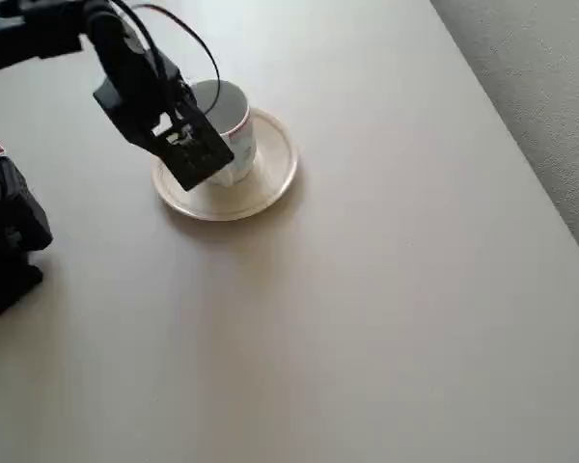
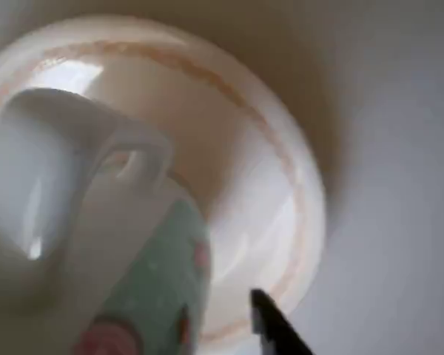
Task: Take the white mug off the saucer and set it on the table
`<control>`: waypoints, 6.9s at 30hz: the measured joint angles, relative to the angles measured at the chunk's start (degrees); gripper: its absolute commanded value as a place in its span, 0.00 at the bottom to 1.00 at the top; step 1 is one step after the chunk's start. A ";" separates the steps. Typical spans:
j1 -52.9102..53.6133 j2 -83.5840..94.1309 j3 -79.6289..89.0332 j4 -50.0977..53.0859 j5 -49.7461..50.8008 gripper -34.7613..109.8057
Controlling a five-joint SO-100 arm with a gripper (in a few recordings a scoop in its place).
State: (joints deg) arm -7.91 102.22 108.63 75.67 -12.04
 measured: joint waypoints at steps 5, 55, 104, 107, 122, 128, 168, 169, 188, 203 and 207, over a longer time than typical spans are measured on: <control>-1.23 -4.04 0.70 -4.39 1.41 0.31; 23.82 6.42 -20.74 16.61 -18.37 0.23; 38.14 8.61 -3.34 -3.96 -29.97 0.37; 34.98 13.80 -3.25 -2.20 -26.02 0.36; 13.45 69.96 27.33 2.46 0.62 0.23; 14.33 83.67 49.13 0.00 1.05 0.23; 14.24 86.04 61.08 -0.79 2.11 0.23; 14.24 86.04 61.08 -0.79 2.11 0.23; 14.24 86.04 61.08 -0.79 2.11 0.23; 14.24 86.04 61.08 -0.79 2.11 0.23; 14.24 86.04 61.08 -0.79 2.11 0.23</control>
State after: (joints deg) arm 6.33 188.26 169.72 74.88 -9.93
